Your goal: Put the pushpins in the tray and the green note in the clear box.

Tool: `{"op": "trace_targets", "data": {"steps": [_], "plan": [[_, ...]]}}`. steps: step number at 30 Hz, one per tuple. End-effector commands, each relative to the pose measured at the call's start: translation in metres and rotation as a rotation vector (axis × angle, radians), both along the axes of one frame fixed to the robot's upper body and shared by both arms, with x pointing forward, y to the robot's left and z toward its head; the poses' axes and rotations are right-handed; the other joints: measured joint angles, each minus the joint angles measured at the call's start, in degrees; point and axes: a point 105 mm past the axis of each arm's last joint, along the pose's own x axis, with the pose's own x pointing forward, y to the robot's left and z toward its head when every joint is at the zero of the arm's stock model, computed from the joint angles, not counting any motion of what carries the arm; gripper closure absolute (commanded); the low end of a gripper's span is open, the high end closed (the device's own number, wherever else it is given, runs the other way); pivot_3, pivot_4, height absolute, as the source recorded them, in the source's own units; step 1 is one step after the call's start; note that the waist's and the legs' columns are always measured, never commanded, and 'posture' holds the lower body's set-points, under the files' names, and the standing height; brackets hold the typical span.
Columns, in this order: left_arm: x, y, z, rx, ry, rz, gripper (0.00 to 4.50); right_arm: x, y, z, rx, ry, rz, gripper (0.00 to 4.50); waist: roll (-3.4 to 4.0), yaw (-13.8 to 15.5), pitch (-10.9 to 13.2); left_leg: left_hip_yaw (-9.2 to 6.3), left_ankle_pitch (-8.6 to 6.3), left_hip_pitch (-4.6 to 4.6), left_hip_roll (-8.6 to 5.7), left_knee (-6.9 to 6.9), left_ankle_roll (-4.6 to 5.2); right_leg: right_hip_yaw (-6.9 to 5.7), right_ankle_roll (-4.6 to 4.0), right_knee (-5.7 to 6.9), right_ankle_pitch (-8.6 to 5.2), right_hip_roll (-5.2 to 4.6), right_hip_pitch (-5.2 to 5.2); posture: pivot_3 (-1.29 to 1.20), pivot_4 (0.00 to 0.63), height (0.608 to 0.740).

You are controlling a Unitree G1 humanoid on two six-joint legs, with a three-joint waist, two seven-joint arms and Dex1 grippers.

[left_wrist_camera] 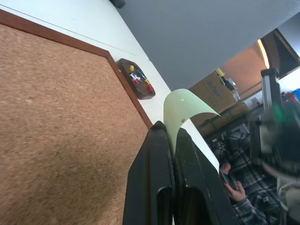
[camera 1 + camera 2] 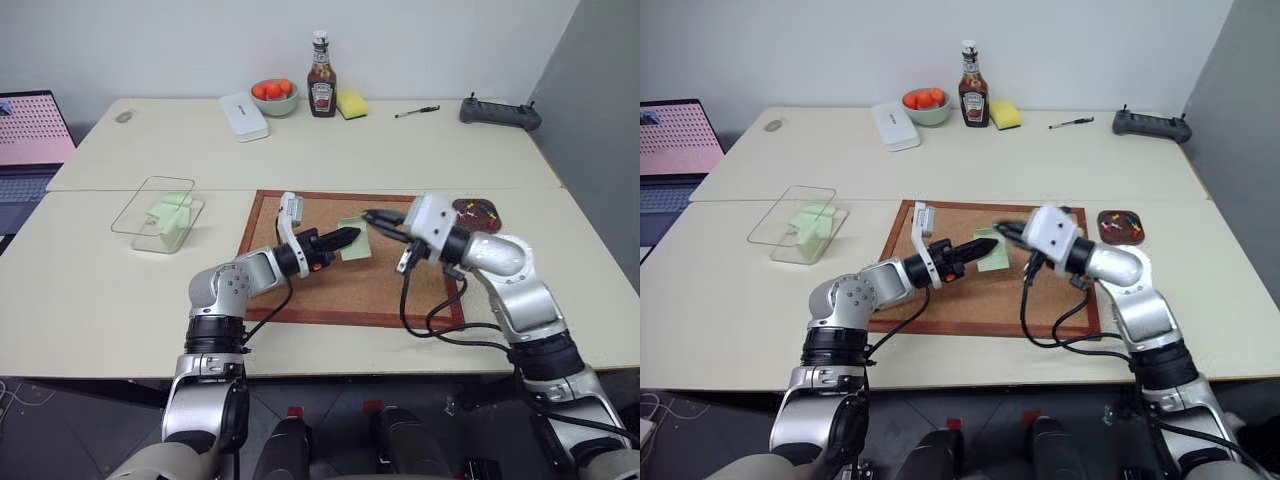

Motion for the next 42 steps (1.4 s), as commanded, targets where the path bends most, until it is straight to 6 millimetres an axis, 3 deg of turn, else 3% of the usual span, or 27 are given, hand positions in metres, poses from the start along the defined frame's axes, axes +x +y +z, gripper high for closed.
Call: {"op": "trace_targets", "data": {"steps": [1, 7, 10, 21, 32, 39, 42], "plan": [[-0.005, 0.005, 0.017, -0.010, -0.083, 0.029, 4.48, 0.017, -0.041, 0.002, -0.053, -0.063, -0.239, 4.50, 0.00, -0.01, 0.00, 0.00, 0.00, 0.00, 0.00, 0.00, 0.00, 0.00, 0.00, 0.00, 0.00, 0.00, 0.00, 0.00, 0.150, 0.740], [-0.009, 0.006, 0.029, -0.009, -0.141, 0.060, 4.48, 0.051, -0.103, -0.027, -0.212, -0.018, -0.567, 4.50, 0.00, -0.08, 0.00, 0.03, 0.00, 0.02, 0.00, 0.00, 0.00, 0.02, -0.01, 0.02, 0.00, 0.01, 0.00, 0.00, 0.150, 0.740], [-0.008, 0.006, 0.034, -0.006, -0.163, 0.071, 4.48, 0.063, -0.123, -0.037, -0.271, 0.006, -0.650, 4.50, 0.00, -0.10, 0.00, 0.09, 0.00, 0.01, -0.01, 0.00, 0.01, 0.05, -0.01, 0.00, 0.00, 0.01, -0.01, 0.00, 0.150, 0.740], [-0.015, 0.001, 0.036, 0.011, -0.193, 0.046, 4.48, 0.092, -0.153, -0.053, -0.373, 0.046, -0.768, 4.50, -0.01, -0.21, 0.01, 0.12, 0.00, 0.01, -0.02, 0.00, 0.01, 0.10, -0.01, -0.01, 0.00, 0.01, 0.00, 0.00, 0.150, 0.740], [-0.014, 0.002, 0.036, 0.016, -0.197, 0.051, 4.50, 0.096, -0.165, -0.050, -0.386, 0.047, -0.790, 1.99, -0.01, -0.28, 0.01, 0.13, 0.00, 0.01, -0.02, 0.00, 0.01, 0.12, 0.00, 0.00, 0.01, 0.02, 0.00, 0.00, 0.150, 0.740], [-0.011, 0.004, 0.043, 0.043, -0.241, 0.074, 4.50, 0.093, -0.168, -0.018, -0.323, -0.031, -0.787, 0.40, -0.01, -0.28, 0.01, 0.13, 0.00, 0.00, -0.03, 0.00, 0.01, 0.13, 0.00, -0.01, 0.01, 0.02, 0.00, 0.00, 0.150, 0.740], [-0.006, 0.013, 0.057, 0.108, -0.330, 0.145, 4.50, 0.087, -0.158, -0.001, -0.250, -0.050, -0.725, 0.01, -0.01, -0.26, 0.01, 0.12, 0.00, 0.00, -0.02, 0.00, 0.01, 0.12, 0.00, -0.01, 0.01, 0.02, -0.01, 0.00, 0.150, 0.740]]}}
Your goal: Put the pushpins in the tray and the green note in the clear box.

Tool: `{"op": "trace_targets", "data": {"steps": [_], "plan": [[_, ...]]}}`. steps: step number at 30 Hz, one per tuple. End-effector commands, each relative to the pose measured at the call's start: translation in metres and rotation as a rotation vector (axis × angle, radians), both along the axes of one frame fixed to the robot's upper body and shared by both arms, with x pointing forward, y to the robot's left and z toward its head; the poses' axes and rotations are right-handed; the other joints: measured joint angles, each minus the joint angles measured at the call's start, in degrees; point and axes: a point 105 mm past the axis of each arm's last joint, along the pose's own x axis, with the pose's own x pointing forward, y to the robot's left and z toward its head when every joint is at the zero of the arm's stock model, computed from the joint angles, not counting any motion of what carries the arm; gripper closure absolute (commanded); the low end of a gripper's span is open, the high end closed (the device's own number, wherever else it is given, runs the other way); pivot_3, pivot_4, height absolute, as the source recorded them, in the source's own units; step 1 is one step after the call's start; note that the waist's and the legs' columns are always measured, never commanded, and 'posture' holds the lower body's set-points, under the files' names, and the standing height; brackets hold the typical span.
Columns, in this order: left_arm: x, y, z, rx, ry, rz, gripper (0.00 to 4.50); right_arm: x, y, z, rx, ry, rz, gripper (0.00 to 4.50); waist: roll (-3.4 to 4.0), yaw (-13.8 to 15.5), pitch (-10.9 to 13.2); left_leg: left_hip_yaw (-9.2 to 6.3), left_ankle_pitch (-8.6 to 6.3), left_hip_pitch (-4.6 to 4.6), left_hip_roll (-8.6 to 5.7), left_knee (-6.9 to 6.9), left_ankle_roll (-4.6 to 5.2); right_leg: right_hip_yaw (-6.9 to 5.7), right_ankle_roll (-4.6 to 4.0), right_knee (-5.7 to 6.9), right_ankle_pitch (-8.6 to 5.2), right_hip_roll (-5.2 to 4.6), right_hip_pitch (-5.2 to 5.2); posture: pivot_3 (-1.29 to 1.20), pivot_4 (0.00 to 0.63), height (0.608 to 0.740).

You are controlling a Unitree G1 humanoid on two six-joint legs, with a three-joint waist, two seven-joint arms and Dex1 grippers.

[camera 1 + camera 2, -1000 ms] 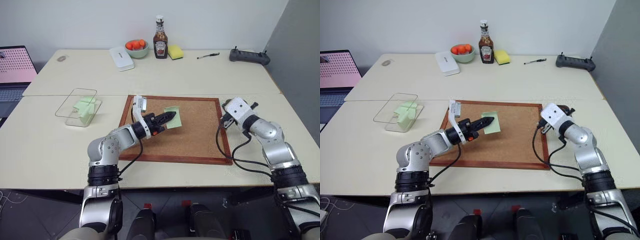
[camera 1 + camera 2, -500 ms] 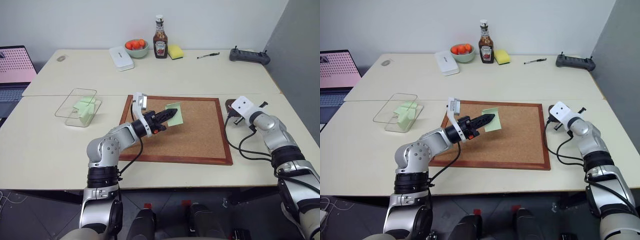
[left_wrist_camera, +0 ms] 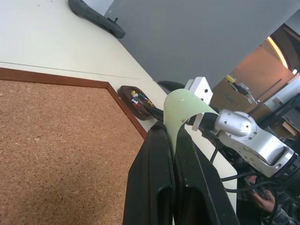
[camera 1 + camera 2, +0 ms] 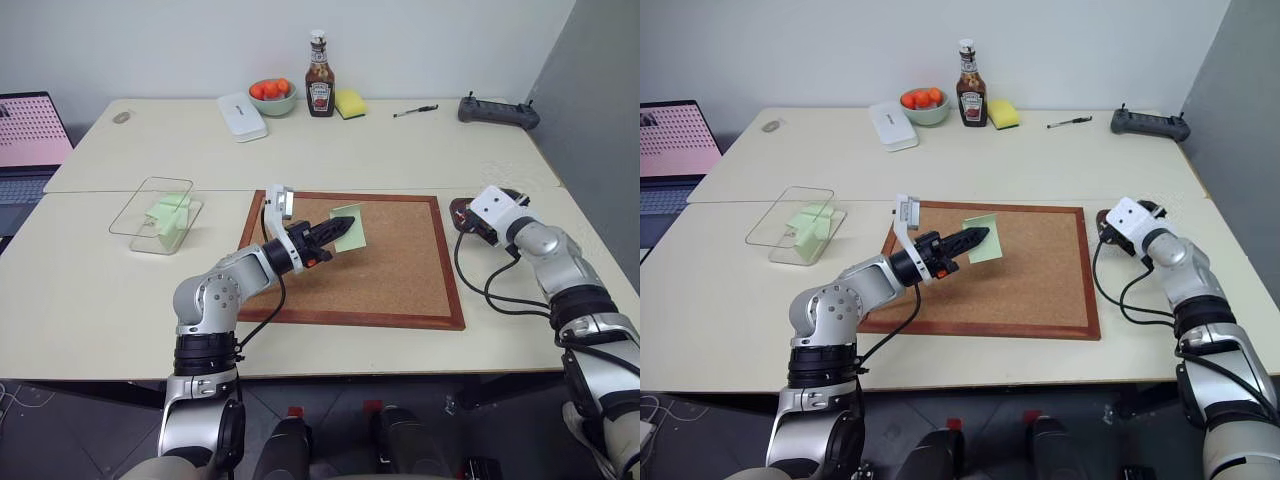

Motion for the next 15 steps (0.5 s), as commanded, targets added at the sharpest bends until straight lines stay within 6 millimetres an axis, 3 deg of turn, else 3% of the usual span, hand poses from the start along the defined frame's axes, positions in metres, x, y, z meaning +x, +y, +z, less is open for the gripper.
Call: {"op": "trace_targets", "data": {"steps": [1, 5, 8, 10, 13, 15], "plan": [[0.006, 0.015, 0.036, 0.078, -0.187, 0.113, 4.50, -0.008, 0.014, 0.046, 0.107, -0.109, 0.108, 0.01, 0.00, -0.03, 0.00, 0.00, 0.00, 0.00, 0.00, 0.00, 0.00, 0.00, 0.00, -0.01, 0.00, 0.00, 0.00, 0.00, 0.150, 0.740], [0.018, 0.059, 0.056, 0.208, -0.291, 0.330, 4.50, -0.030, 0.060, 0.054, 0.282, -0.074, 0.330, 0.01, -0.01, -0.37, 0.00, -0.02, 0.00, 0.03, 0.07, -0.01, 0.00, -0.01, 0.00, 0.01, 0.00, 0.06, 0.00, 0.00, 0.150, 0.740], [0.025, 0.115, 0.065, 0.360, -0.332, 0.534, 4.50, -0.060, 0.114, 0.055, 0.403, 0.019, 0.566, 0.01, 0.00, -0.82, 0.01, -0.03, 0.00, 0.06, 0.08, -0.02, 0.00, -0.01, 0.00, 0.02, 0.00, 0.06, 0.01, 0.00, 0.150, 0.740], [0.028, 0.153, 0.067, 0.458, -0.330, 0.647, 4.50, -0.077, 0.146, 0.058, 0.467, 0.083, 0.690, 0.01, 0.03, -1.28, 0.03, -0.04, 0.00, 0.06, 0.11, -0.02, 0.00, -0.02, 0.00, 0.04, 0.00, 0.08, -0.02, 0.00, 0.150, 0.740], [0.029, 0.184, 0.066, 0.534, -0.309, 0.724, 4.50, -0.090, 0.170, 0.060, 0.501, 0.137, 0.772, 0.01, 0.04, -1.14, 0.04, -0.05, 0.00, 0.08, 0.10, -0.02, 0.00, -0.03, 0.00, 0.09, 0.00, 0.08, -0.03, 0.00, 0.150, 0.740], [0.031, 0.218, 0.064, 0.619, -0.289, 0.820, 4.50, -0.096, 0.196, 0.062, 0.523, 0.173, 0.831, 0.01, 0.03, -0.72, 0.04, -0.11, -0.01, 0.05, 0.08, 0.00, 0.01, -0.12, 0.00, 0.04, 0.00, 0.06, -0.01, 0.00, 0.150, 0.740]]}}
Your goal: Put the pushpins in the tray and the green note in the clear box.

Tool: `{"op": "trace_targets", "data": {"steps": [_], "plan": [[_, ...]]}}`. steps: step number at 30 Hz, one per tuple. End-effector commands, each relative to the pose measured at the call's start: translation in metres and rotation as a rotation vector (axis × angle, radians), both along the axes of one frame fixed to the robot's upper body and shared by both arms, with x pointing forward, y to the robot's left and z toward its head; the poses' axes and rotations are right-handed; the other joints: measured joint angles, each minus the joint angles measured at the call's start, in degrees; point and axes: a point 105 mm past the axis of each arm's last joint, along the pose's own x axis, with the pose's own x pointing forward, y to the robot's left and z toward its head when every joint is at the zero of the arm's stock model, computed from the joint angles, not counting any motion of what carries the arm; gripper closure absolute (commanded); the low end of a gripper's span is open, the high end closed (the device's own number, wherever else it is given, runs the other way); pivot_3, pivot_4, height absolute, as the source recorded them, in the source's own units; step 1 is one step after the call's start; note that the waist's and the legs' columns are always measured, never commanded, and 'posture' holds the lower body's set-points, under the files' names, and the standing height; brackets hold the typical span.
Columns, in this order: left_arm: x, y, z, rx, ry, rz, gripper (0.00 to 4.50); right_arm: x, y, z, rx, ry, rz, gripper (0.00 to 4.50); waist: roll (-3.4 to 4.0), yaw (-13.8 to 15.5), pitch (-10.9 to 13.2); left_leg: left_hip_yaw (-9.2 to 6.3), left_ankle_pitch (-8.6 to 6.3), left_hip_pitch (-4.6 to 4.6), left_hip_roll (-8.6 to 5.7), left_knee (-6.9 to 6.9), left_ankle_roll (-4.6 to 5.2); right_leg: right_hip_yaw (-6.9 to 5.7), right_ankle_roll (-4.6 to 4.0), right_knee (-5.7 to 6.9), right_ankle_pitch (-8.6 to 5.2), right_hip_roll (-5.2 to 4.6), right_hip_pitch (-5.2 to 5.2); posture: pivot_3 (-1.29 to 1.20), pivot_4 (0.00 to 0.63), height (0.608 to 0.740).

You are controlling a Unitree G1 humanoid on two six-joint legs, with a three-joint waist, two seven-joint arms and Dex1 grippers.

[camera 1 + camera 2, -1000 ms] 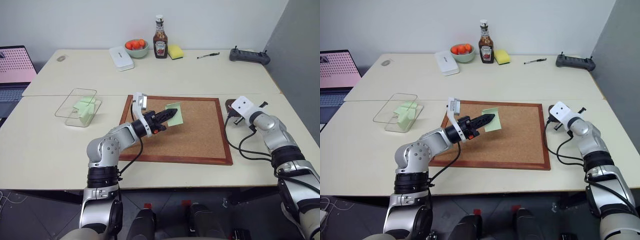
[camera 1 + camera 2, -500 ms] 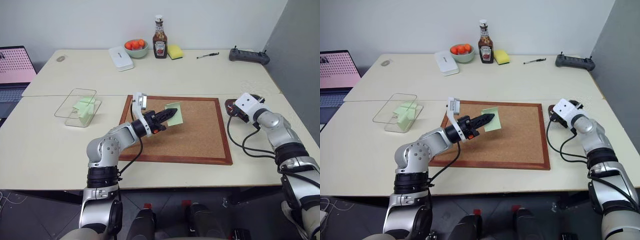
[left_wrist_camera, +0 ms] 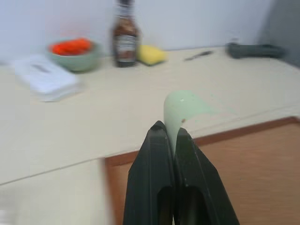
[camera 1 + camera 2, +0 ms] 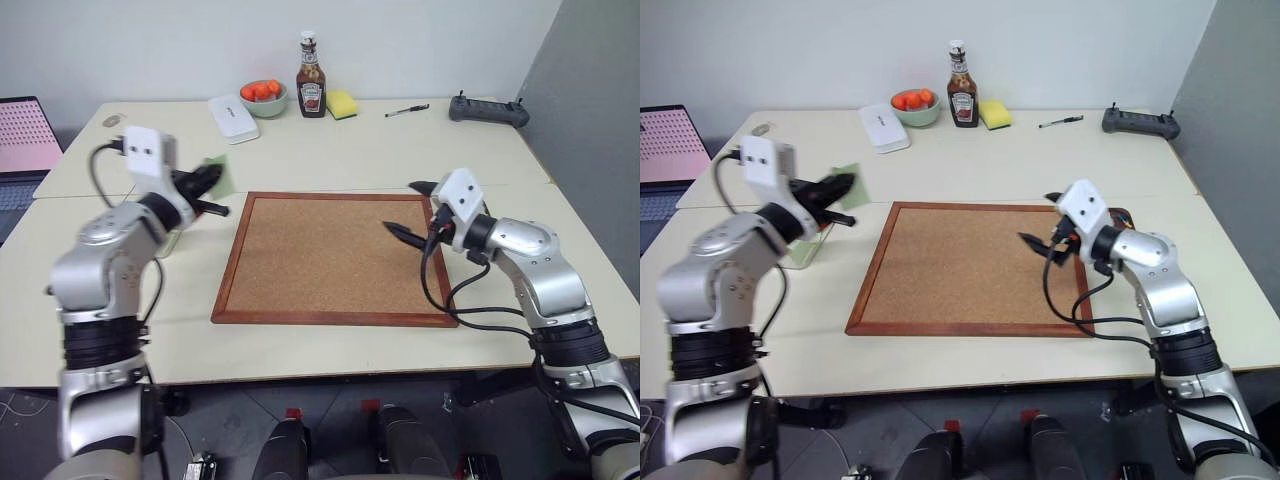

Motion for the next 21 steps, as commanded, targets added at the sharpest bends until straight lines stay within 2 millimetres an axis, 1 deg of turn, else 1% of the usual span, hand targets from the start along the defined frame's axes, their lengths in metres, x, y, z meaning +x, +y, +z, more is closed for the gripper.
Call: {"op": "trace_targets", "data": {"steps": [1, 2, 4, 8, 13, 17, 21], "plan": [[0.002, 0.051, 0.006, 0.101, -0.019, 0.164, 4.50, -0.013, 0.042, 0.018, 0.032, 0.005, 0.120, 0.01, -0.02, 0.28, 0.00, -0.02, 0.00, -0.02, -0.02, 0.01, 0.00, -0.03, 0.00, 0.00, 0.00, -0.02, 0.00, 0.00, 0.150, 0.740], [0.002, 0.058, 0.006, 0.112, -0.019, 0.188, 4.50, -0.014, 0.047, 0.019, 0.034, 0.009, 0.129, 0.01, -0.02, 0.28, 0.00, -0.02, 0.00, -0.01, -0.01, 0.01, 0.00, -0.03, 0.00, 0.00, 0.00, -0.02, -0.01, 0.00, 0.150, 0.740], [0.005, 0.065, 0.004, 0.099, -0.016, 0.208, 4.50, -0.014, 0.053, 0.019, 0.032, 0.013, 0.135, 0.01, -0.02, 0.74, 0.00, -0.03, 0.00, -0.03, 0.01, -0.02, 0.00, -0.05, -0.01, 0.00, -0.01, -0.01, -0.05, 0.00, 0.150, 0.740], [0.015, 0.084, -0.009, 0.109, 0.010, 0.281, 4.50, -0.013, 0.070, 0.018, 0.024, 0.015, 0.163, 0.01, -0.04, 1.39, -0.01, -0.07, 0.00, -0.27, -0.02, -0.02, -0.01, -0.09, -0.02, -0.03, 0.00, -0.05, -0.23, 0.00, 0.150, 0.740], [0.019, 0.100, -0.018, 0.105, 0.027, 0.370, 4.50, -0.014, 0.076, 0.018, 0.023, 0.017, 0.172, 0.01, -0.06, 1.24, -0.03, -0.04, 0.00, -0.42, -0.02, -0.03, -0.01, -0.06, -0.01, 0.01, 0.01, -0.06, -0.42, 0.00, 0.150, 0.740], [0.022, 0.102, -0.027, 0.032, 0.062, 0.373, 4.50, -0.016, 0.078, 0.017, 0.023, 0.020, 0.176, 0.01, -0.06, 1.17, -0.02, -0.06, 0.01, -0.64, 0.00, -0.01, -0.01, -0.08, -0.02, 0.10, 0.02, -0.05, -0.63, 0.00, 0.150, 0.740], [0.022, 0.104, -0.028, 0.008, 0.068, 0.394, 3.94, -0.017, 0.078, 0.018, 0.024, 0.023, 0.179, 0.00, -0.06, 1.12, -0.02, -0.05, 0.01, -0.66, 0.00, 0.00, -0.01, -0.08, -0.02, 0.10, 0.02, -0.05, -0.63, 0.00, 0.150, 0.740]]}}
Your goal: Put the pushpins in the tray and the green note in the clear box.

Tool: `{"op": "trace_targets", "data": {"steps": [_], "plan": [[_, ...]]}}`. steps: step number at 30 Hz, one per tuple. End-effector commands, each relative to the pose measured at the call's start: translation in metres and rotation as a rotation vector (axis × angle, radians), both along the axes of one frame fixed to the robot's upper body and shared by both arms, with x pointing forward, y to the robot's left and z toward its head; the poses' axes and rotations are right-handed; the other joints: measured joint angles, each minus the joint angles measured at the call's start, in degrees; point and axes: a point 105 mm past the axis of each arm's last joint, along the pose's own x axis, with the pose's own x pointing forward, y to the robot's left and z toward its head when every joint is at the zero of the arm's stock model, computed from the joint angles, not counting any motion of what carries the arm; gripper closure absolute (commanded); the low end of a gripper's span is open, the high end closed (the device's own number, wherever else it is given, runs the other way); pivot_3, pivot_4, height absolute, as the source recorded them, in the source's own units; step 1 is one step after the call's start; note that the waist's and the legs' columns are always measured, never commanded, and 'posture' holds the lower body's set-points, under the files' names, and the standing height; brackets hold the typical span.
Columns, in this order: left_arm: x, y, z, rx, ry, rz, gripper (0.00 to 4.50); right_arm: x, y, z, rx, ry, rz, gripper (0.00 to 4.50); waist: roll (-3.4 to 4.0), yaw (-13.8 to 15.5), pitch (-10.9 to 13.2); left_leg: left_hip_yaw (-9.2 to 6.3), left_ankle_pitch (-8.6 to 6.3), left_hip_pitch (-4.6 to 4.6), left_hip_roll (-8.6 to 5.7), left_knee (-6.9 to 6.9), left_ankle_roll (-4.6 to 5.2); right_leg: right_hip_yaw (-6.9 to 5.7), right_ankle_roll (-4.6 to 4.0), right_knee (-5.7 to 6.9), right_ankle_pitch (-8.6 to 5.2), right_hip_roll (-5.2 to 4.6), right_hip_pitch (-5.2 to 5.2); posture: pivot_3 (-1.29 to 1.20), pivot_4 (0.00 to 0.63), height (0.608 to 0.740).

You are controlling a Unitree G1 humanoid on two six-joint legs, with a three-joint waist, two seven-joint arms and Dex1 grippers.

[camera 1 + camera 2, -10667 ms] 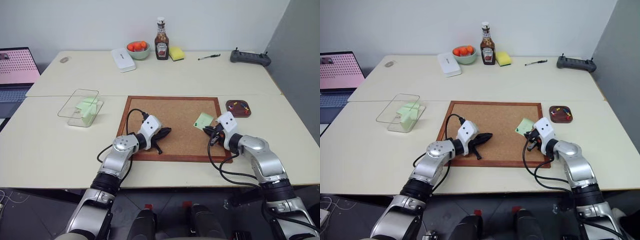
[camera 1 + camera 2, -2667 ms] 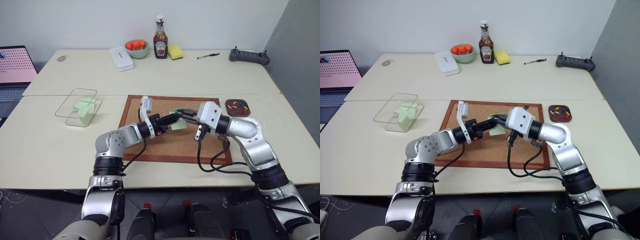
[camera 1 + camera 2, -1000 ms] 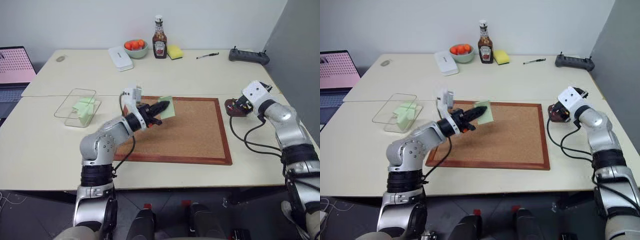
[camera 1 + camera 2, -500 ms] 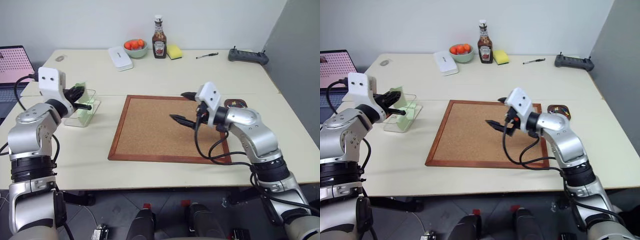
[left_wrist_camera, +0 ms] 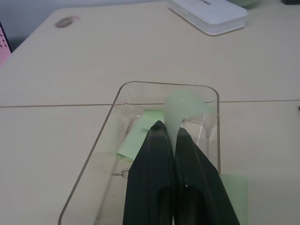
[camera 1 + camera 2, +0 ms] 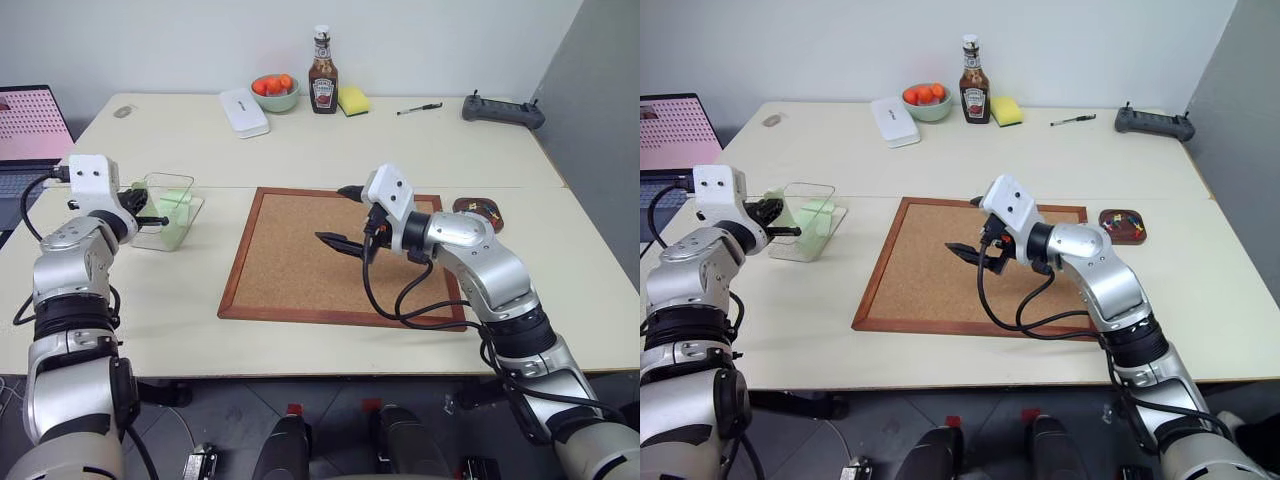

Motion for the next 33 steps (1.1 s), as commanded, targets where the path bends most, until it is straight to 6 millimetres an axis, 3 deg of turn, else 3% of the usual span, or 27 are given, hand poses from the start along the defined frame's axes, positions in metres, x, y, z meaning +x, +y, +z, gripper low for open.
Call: {"op": "trace_targets", "data": {"steps": [1, 8, 12, 16, 18, 24, 29, 33], "plan": [[0.000, 0.006, 0.022, -0.005, -0.069, 0.028, 3.79, -0.005, 0.004, 0.012, 0.015, -0.040, 0.019, 0.00, 0.00, -0.02, 0.00, 0.00, 0.00, 0.00, 0.00, 0.00, 0.00, 0.00, 0.00, 0.00, 0.00, 0.00, 0.00, 0.00, 0.150, 0.740], [-0.001, 0.007, 0.029, -0.006, -0.095, 0.046, 2.49, -0.003, 0.004, 0.014, 0.020, -0.043, 0.014, 0.00, 0.00, -0.02, 0.00, -0.01, 0.00, 0.01, 0.01, 0.00, 0.00, -0.01, 0.00, 0.02, 0.00, 0.00, 0.00, 0.00, 0.150, 0.740], [-0.001, 0.000, 0.044, 0.067, -0.160, 0.015, 1.86, -0.002, 0.003, 0.015, 0.029, -0.049, 0.007, 0.00, 0.00, -0.02, 0.00, -0.01, 0.00, 0.01, 0.01, 0.01, 0.00, -0.01, 0.00, 0.03, 0.00, 0.00, 0.00, 0.00, 0.150, 0.740], [-0.003, -0.033, 0.061, 0.165, -0.219, -0.133, 1.86, -0.001, -0.004, 0.014, 0.045, -0.050, -0.024, 0.00, -0.01, 0.10, -0.01, -0.03, 0.00, -0.03, 0.00, 0.01, -0.01, -0.02, -0.02, 0.02, 0.01, 0.00, 0.00, 0.00, 0.150, 0.740], [-0.010, -0.059, 0.064, 0.207, -0.242, -0.252, 1.86, 0.002, -0.015, 0.011, 0.067, -0.059, -0.074, 0.00, -0.03, 0.10, -0.02, -0.02, 0.00, -0.04, -0.01, 0.02, -0.01, 0.01, -0.03, 0.00, 0.02, -0.03, 0.00, 0.00, 0.150, 0.740], [-0.049, -0.125, 0.038, 0.339, -0.178, -0.568, 1.86, -0.010, -0.063, -0.015, 0.119, 0.008, -0.182, 0.00, -0.03, 0.02, -0.02, 0.06, 0.00, -0.07, -0.04, 0.01, 0.00, 0.08, -0.21, -0.07, 0.13, -0.09, -0.01, 0.00, 0.150, 0.740], [-0.079, -0.143, 0.009, 0.249, -0.106, -0.691, 1.86, -0.020, -0.094, -0.035, 0.085, 0.027, -0.223, 0.00, -0.03, -0.21, -0.02, 0.09, -0.01, 0.09, 0.03, 0.01, 0.01, 0.10, -0.04, 0.02, 0.01, -0.01, 0.05, 0.00, 0.150, 0.740], [-0.089, -0.146, -0.004, 0.224, -0.072, -0.718, 1.86, -0.014, -0.104, -0.042, 0.078, 0.038, -0.252, 0.00, -0.03, -0.63, -0.02, 0.17, 0.03, 0.31, 0.11, 0.02, 0.07, 0.09, -0.14, 0.10, 0.06, 0.05, 0.13, 0.00, 0.150, 0.740]]}}
